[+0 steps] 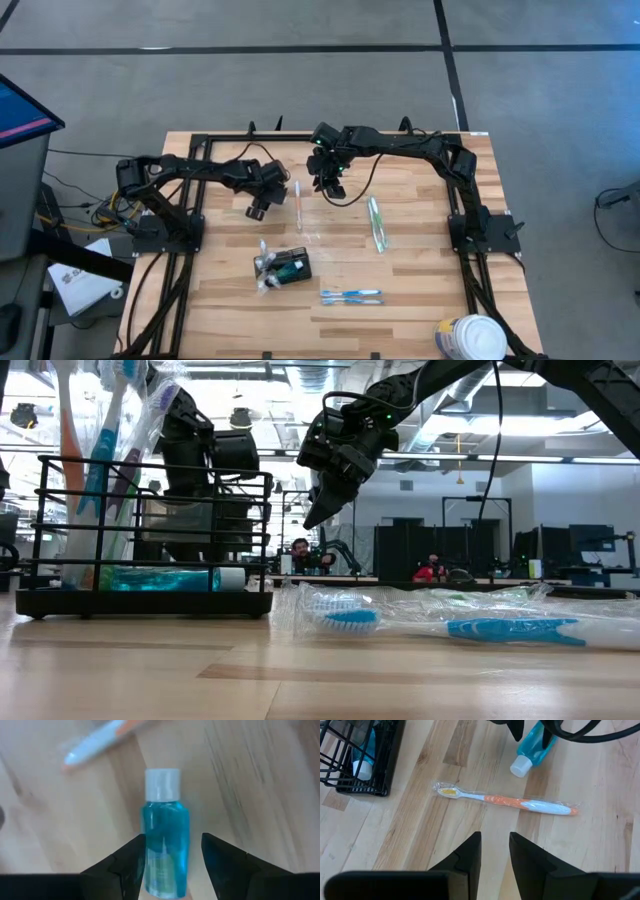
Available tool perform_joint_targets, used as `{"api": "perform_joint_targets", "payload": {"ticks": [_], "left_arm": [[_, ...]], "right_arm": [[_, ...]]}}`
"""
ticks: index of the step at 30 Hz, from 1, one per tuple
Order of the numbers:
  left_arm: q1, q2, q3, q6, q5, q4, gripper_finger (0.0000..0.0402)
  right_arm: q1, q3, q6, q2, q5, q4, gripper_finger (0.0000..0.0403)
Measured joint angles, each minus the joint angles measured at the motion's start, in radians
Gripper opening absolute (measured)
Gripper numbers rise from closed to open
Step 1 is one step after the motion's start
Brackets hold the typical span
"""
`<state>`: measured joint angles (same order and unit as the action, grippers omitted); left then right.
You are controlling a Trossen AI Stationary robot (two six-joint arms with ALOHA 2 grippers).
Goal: Pick & Place toothbrushing station
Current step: Put the mouthwash into the black toothbrush rack
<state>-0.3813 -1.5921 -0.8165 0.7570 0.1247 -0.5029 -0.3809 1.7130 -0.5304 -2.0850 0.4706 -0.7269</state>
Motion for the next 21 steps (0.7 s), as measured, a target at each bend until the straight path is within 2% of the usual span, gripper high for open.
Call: {"api": "perform_joint_targets", "payload": {"ticks": [13, 16, 21], "left_arm": [[0.0, 0.005, 0.071, -0.001, 0.013, 0.095, 0.0183], [0.001, 0.005, 0.074, -0.002, 0.029, 0.097, 0.0164], [0.002, 0.004, 0.076, -0.002, 0.035, 0.101, 0.0106]], "right_arm": [[0.001, 0.0, 0.0, 0.0, 0.0, 0.001, 0.0092], [0.001, 0.0, 0.0, 0.0, 0.0, 0.0, 0.0092], [0.001, 0.0, 0.0, 0.0, 0.0, -0.001, 0.0092]]}}
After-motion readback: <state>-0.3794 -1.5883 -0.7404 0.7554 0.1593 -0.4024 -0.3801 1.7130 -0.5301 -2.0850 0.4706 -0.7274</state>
